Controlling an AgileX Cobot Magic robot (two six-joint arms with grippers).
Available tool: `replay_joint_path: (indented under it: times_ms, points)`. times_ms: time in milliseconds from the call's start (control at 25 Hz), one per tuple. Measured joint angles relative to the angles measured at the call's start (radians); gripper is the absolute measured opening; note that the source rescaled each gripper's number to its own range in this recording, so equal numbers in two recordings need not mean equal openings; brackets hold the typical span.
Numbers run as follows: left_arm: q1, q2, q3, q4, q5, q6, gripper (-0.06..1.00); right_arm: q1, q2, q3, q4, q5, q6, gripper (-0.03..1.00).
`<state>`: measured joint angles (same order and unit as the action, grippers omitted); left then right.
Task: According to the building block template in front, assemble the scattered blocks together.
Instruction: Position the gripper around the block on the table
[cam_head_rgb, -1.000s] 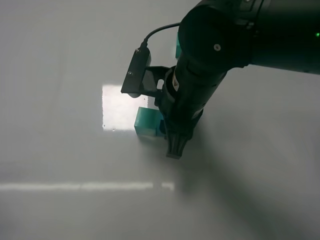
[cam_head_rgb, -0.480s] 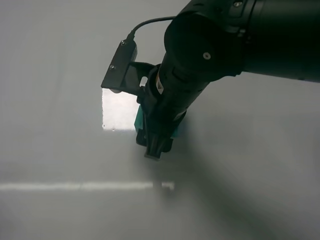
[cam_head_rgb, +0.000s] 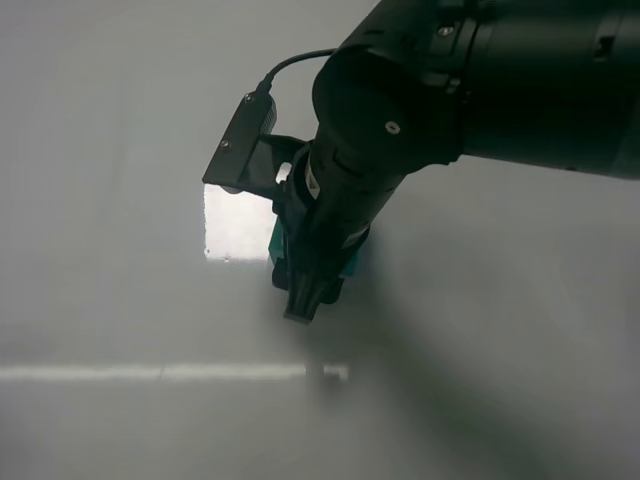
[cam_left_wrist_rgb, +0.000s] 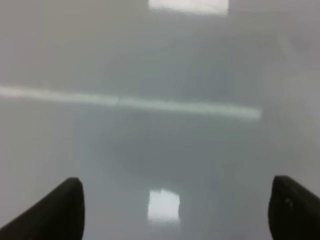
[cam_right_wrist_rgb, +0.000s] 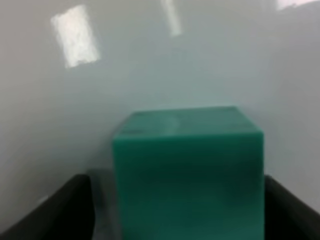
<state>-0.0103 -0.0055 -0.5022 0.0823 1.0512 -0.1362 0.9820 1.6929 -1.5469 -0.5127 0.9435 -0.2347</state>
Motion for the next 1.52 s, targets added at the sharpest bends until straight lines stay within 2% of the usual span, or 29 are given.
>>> replay_joint_path:
  times_ms: [120,200,240,440,640,760,920,1080,1280,1520]
  points:
    - [0.000,0.000,0.000,0.000,0.000,0.000,0.68,0.000,0.000,-0.001,-0.009,0.009,0.000,0.30]
    - [0.000,0.000,0.000,0.000,0.000,0.001,0.68,0.000,0.000,-0.001,-0.010,0.012,0.000,0.06]
    - [0.000,0.000,0.000,0.000,0.000,0.001,0.68,0.000,0.000,-0.002,-0.010,0.013,0.000,0.02]
    - [0.000,0.000,0.000,0.000,0.000,0.001,0.68,0.000,0.000,-0.002,-0.010,0.015,-0.022,0.02]
    - [0.000,0.000,0.000,0.000,0.000,0.001,0.68,-0.012,-0.028,-0.002,-0.008,0.065,-0.196,0.02]
    - [0.000,0.000,0.000,0.000,0.000,0.001,0.68,-0.072,-0.082,-0.002,0.018,0.109,-0.301,0.02]
    - [0.000,0.000,0.000,0.000,0.000,0.001,0.68,-0.175,-0.132,-0.002,0.108,0.145,-0.417,0.02]
    - [0.000,0.000,0.000,0.000,0.000,0.001,0.68,-0.218,-0.134,-0.002,0.143,0.125,-0.484,0.02]
    - [0.000,0.000,0.000,0.000,0.000,0.001,0.68,-0.219,-0.134,-0.001,0.151,0.033,-0.526,0.02]
    - [0.000,0.000,0.000,0.000,0.000,0.001,0.68,-0.219,-0.109,-0.001,0.150,0.021,-0.547,0.02]
